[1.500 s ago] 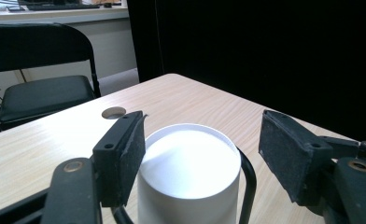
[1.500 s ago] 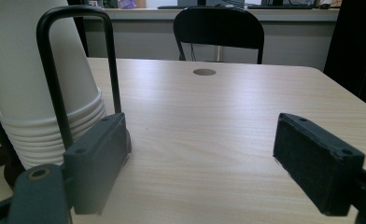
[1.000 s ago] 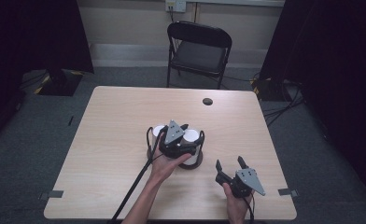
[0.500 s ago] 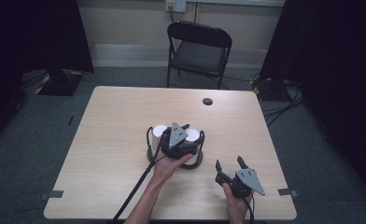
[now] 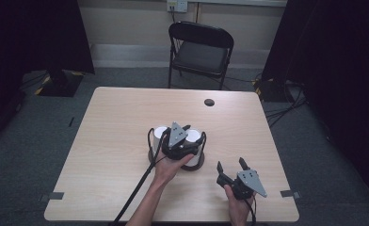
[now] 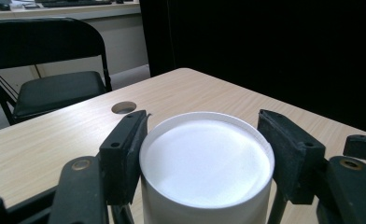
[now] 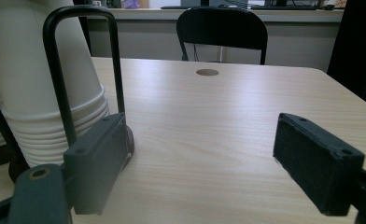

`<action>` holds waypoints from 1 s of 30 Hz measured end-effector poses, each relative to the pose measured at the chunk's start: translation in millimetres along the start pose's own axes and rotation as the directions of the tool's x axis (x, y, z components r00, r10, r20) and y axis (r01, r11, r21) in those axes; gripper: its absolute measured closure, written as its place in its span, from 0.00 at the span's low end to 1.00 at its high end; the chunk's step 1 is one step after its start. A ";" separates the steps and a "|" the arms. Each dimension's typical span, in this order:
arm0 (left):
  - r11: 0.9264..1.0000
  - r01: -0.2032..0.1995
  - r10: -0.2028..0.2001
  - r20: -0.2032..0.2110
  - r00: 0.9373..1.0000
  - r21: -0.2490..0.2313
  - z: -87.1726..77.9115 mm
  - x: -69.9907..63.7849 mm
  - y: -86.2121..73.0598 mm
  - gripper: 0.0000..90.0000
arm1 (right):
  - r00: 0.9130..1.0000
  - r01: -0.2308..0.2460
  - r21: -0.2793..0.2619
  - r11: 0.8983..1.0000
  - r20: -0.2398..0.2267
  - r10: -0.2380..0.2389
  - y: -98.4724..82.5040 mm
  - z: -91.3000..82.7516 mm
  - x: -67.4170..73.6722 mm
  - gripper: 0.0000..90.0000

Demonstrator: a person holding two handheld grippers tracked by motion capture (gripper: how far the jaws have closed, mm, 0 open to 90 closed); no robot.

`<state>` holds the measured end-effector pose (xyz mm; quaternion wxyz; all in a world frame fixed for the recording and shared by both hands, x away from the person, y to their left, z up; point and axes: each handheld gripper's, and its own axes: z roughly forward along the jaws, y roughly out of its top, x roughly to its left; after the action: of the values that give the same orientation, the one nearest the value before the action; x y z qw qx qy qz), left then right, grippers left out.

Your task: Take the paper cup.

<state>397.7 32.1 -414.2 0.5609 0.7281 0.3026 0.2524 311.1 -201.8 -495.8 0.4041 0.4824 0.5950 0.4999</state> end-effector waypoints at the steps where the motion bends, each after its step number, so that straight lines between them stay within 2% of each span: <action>1: 1.000 -0.008 0.008 -0.004 1.000 -0.003 -0.2 -0.9 0.4 0.39 | 1.000 0.000 0.000 1.000 0.000 0.000 0.0 0.0 0.0 0.19; 6: 1.000 0.010 -0.010 -0.005 1.000 -0.024 -3.7 0.7 3.7 0.39 | 1.000 0.001 0.001 1.000 -0.002 -0.001 0.0 0.1 0.2 0.19; 13: 0.999 0.005 -0.006 -0.004 1.000 -0.049 -7.4 1.0 8.2 0.39 | 1.000 0.001 0.002 1.000 -0.002 -0.001 0.0 0.1 0.3 0.19; 30: 0.996 0.025 -0.025 -0.001 1.000 -0.088 -17.5 3.6 15.9 0.39 | 1.000 -0.001 0.002 1.000 -0.003 0.001 0.0 0.1 0.5 0.20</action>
<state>390.2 43.4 -394.5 0.5953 0.6986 0.3007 0.2592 311.1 -201.3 -495.8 0.4024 0.4822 0.5960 0.5003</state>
